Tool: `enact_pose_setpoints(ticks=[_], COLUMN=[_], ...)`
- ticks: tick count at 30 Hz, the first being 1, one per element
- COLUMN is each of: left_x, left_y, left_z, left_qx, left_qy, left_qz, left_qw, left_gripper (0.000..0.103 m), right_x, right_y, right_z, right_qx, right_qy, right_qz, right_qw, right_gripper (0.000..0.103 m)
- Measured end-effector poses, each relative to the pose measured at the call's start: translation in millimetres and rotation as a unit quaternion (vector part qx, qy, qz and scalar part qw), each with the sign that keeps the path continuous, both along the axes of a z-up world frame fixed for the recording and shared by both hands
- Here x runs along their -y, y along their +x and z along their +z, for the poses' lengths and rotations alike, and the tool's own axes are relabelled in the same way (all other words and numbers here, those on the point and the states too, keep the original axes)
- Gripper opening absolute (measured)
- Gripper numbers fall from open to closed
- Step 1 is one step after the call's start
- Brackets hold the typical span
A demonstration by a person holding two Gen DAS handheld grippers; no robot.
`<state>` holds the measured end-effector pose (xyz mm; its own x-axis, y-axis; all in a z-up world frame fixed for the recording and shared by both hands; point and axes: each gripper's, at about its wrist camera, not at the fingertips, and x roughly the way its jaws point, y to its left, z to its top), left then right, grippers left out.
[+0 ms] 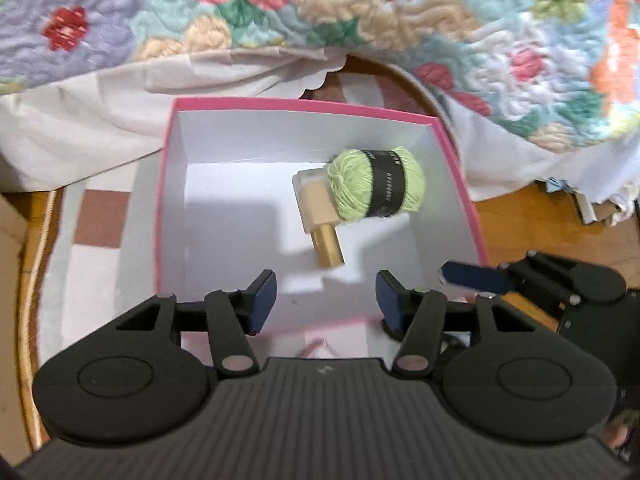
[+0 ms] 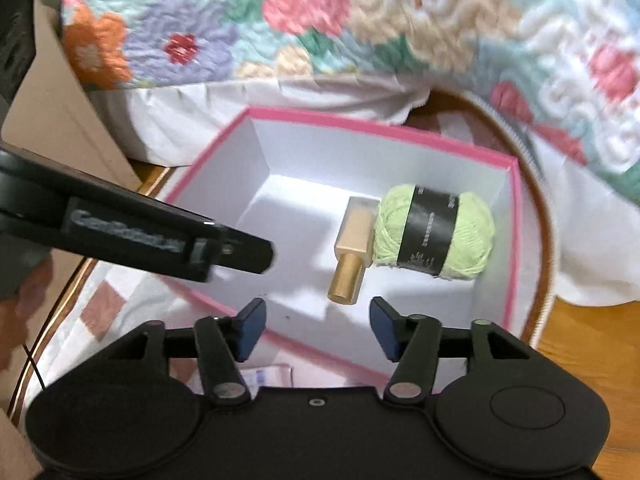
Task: Organize objects
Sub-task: 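Set the bottle down beside the yarn ball and open the left gripper, then move the left gripper toward the clear box of white floss picks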
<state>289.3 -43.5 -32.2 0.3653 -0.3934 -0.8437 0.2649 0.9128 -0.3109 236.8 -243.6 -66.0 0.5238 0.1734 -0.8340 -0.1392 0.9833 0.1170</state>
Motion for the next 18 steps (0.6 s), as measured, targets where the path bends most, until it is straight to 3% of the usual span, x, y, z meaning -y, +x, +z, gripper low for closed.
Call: enact_pose_setpoints(ticks=[9,13,18], left_x=[-22,-31,-45], left_y=[-60,-85,-114], left_z=[68,91,107], left_qx=[0.020,0.016,0.012], left_qy=[0.026,0.031,0.039], left_qz=[-0.026,-0.029,-0.023], left_qw=[0.9991,0.9990,0.9989], left_gripper=[0.061,0.063,0.064], right_x=[-22,-32,-57], right_y=[-50,-72,-99], right_z=[72,99,122], right_qx=[0.024,0.028,0.040], right_qy=[-0.027,-0.033,-0.085], right_qz=[0.015,0.028,0.061], right_qw=[0.999,0.999,0.994], right_gripper=[0.076,0.085,0.090])
